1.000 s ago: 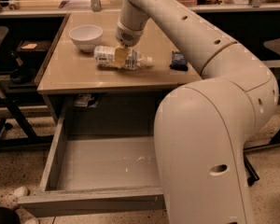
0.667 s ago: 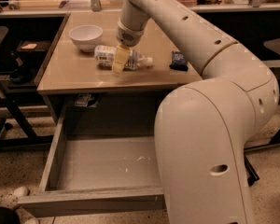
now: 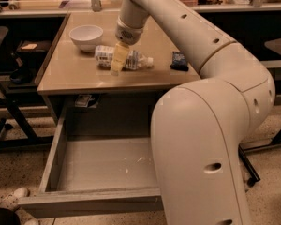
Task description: Pick blue plastic bottle from top drawer and place on counter
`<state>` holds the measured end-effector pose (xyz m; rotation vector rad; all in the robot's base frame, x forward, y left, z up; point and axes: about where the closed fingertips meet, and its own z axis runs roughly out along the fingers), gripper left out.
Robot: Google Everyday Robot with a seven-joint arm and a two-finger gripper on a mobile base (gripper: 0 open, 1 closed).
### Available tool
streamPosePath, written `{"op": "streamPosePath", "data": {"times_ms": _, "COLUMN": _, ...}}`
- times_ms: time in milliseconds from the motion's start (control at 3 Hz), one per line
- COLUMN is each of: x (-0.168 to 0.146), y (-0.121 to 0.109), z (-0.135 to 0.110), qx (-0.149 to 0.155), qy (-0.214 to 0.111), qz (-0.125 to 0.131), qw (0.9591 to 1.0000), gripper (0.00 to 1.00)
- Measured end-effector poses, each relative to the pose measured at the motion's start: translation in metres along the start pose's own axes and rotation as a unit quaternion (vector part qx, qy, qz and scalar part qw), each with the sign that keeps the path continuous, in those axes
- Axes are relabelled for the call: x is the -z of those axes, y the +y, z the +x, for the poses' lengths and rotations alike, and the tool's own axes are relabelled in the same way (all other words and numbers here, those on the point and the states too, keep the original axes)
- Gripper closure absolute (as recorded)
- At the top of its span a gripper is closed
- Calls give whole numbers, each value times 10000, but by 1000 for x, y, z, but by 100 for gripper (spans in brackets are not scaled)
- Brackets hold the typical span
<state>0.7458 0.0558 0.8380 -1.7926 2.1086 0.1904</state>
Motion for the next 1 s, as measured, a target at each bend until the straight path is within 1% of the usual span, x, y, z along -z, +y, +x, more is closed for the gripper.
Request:
{"op": "streamPosePath", "data": {"times_ms": 333, "x": 67, "y": -3, "z": -17, "qx": -14, "qy": 227, "qz": 385, "qw": 9990, "gripper": 0}}
{"op": "streamPosePath", "data": {"times_ms": 667, "x": 173, "y": -7, "z": -38, "qx": -131, "qy": 522, "qz": 1282, "qw": 9903, "gripper": 0}}
{"op": "streamPosePath", "data": {"times_ms": 1000, "x": 187, "y": -17, "z": -44, "qx": -151, "qy": 506, "qz": 1550, "qw": 9865, "gripper": 0}}
